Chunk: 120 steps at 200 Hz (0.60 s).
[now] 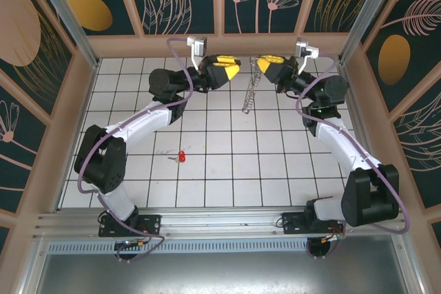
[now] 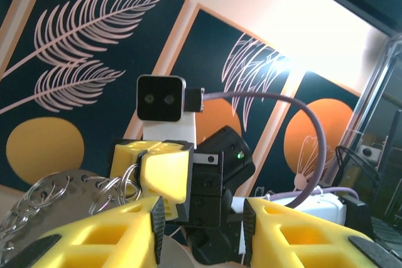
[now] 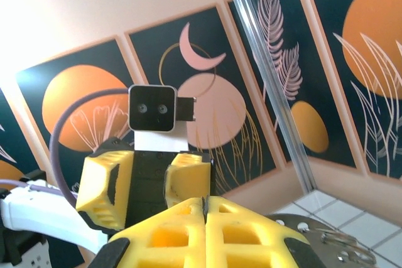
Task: Put the keys on the keyring
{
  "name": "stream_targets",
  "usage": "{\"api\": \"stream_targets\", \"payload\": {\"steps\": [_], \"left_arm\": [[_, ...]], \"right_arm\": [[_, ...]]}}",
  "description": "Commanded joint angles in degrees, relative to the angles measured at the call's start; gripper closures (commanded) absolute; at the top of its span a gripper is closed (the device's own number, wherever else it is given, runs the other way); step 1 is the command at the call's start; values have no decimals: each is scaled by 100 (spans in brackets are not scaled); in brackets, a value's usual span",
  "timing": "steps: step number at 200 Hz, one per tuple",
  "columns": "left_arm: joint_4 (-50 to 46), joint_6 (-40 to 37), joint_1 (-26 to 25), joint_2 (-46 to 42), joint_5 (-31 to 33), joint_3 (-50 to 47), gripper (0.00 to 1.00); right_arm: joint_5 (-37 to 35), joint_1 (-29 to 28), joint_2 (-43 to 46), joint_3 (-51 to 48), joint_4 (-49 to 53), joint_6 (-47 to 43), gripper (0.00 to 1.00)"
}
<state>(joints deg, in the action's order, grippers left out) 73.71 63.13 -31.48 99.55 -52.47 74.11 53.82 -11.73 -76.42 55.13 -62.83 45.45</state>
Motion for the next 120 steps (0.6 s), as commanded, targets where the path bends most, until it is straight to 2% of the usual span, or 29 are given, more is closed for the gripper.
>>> {"api": "stream_targets", "payload": {"steps": [1, 120], "left_arm": [[481, 238, -1, 92, 100, 330, 62], [988, 672, -19, 192, 107, 544, 65]], "right_arm": [[-342, -103, -91, 395, -1072, 494, 100], [-668, -463, -726, 816, -1760, 1149, 100]]}}
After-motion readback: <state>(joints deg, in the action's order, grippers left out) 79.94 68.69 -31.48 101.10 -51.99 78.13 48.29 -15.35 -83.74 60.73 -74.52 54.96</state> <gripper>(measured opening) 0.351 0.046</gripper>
